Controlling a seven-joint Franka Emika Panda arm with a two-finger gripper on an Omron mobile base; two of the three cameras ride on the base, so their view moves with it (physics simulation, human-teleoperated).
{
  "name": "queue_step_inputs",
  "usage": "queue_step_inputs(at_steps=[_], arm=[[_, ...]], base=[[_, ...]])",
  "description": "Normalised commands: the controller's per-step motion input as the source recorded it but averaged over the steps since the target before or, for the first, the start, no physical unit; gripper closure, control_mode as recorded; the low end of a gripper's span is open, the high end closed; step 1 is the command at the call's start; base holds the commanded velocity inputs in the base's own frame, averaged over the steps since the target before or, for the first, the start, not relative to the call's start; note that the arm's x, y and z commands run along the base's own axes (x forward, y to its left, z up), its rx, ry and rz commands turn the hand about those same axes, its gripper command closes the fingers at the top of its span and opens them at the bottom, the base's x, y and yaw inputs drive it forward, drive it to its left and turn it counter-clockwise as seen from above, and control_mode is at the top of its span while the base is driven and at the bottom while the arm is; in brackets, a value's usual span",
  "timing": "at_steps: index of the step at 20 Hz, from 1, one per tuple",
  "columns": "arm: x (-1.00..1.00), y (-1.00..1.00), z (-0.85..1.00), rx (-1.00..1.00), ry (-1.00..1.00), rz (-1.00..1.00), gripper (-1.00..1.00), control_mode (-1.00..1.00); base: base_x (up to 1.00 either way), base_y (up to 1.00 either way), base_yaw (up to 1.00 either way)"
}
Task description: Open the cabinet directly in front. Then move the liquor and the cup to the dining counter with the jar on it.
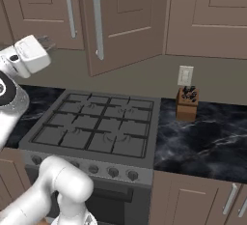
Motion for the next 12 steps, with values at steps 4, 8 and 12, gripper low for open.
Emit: queue_step_inputs(at_steps=[4,8,12], arm=[[0.92,-0.11,0.0,0.0,0.16,-0.49,-1.0,-1.0],[0.63,-0.54,0.0,0.06,0.05,-0.19,-1.0,-1.0],[0.43,-0.88,0.0,0.18,0.01,-0.01,-1.0,-1.0]], base=[[0.0,0.0,0.0],[0.0,0.0,0.0],[0.0,0.0,0.0]])
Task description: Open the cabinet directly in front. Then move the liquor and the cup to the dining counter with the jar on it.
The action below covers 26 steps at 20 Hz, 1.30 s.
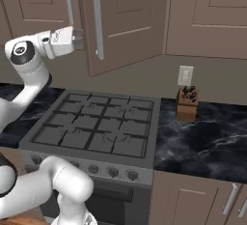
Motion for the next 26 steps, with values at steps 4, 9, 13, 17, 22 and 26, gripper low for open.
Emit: queue_step_inputs(at_steps=[4,9,13,17,22,26], arm=[[0.01,-1.0,0.0,0.3,0.0,0.0,-1.0,-1.0],[-0.09,-1.0,0.0,0.35,0.0,0.0,-1.0,-1.0],[-0.42,-1.0,0.0,0.37,0.0,-0.05,-1.0,-1.0],[-0.31,-1.0,-0.05,0.33,0.0,-0.03,-1.0,-1.0],[0.03,-1.0,-0.2,0.25,-0.07,0.04,-1.0,-1.0],[0.52,-0.83,-0.45,0.05,-0.06,0.2,-1.0,-1.0]], base=[[0.0,0.0,0.0],[0.0,0.0,0.0],[0.0,0.0,0.0],[0.0,0.0,0.0],[0.0,0.0,0.0],[0.0,0.0,0.0]])
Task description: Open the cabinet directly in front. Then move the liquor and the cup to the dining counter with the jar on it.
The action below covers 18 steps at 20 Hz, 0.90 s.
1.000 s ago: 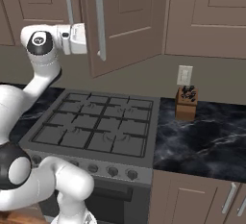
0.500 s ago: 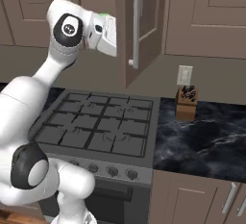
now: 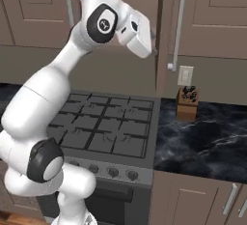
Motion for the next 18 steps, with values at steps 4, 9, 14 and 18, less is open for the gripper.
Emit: queue_step_inputs(at_steps=[4,9,14,18], arm=[[-0.2,0.46,-0.41,-0.09,-0.18,0.3,-1.0,-1.0],[-0.43,1.0,-0.28,-0.13,-0.01,0.57,-1.0,-1.0],[-0.29,1.0,-0.21,-0.06,0.01,0.69,-1.0,-1.0],[-0.07,0.97,-0.07,-0.16,-0.17,0.62,-1.0,-1.0]], base=[[0.0,0.0,0.0],[0.0,0.0,0.0],[0.0,0.0,0.0],[0.0,0.0,0.0]])
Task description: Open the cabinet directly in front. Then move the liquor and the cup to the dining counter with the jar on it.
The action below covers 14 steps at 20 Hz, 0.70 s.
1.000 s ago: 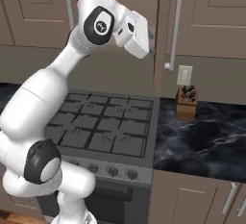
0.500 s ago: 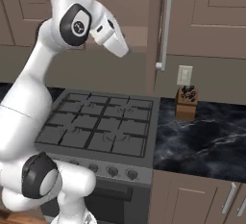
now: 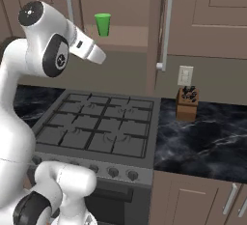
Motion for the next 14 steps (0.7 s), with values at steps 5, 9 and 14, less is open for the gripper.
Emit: queue_step_inputs(at_steps=[5,9,14], arm=[[-0.1,0.96,0.16,-0.21,-0.21,0.57,-1.0,-1.0],[0.0,0.79,0.27,-0.21,-0.29,0.45,-1.0,-1.0],[-0.05,0.11,0.14,-0.1,-0.38,0.12,-1.0,-1.0]], base=[[0.0,0.0,0.0],[0.0,0.0,0.0],[0.0,0.0,0.0]])
